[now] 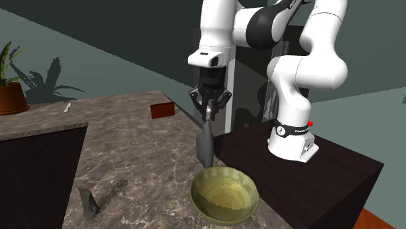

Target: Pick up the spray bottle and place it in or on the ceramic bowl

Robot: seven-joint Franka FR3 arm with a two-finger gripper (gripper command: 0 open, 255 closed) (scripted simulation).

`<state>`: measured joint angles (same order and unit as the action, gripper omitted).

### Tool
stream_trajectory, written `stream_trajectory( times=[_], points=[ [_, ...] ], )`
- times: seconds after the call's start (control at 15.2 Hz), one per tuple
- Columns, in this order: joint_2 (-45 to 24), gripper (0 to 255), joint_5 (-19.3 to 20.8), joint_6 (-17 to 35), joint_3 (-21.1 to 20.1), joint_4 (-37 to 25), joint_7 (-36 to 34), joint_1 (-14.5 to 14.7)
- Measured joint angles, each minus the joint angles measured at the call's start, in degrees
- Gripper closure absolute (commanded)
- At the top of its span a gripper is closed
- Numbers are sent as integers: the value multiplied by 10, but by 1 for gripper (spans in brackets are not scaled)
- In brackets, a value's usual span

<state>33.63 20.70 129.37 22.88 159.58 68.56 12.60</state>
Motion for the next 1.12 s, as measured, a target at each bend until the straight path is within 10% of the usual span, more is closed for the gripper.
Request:
stream_trajectory(
  times=[1.12],
  points=[
    [62,255,-31,-155,-33,-94,11,9]
  ],
)
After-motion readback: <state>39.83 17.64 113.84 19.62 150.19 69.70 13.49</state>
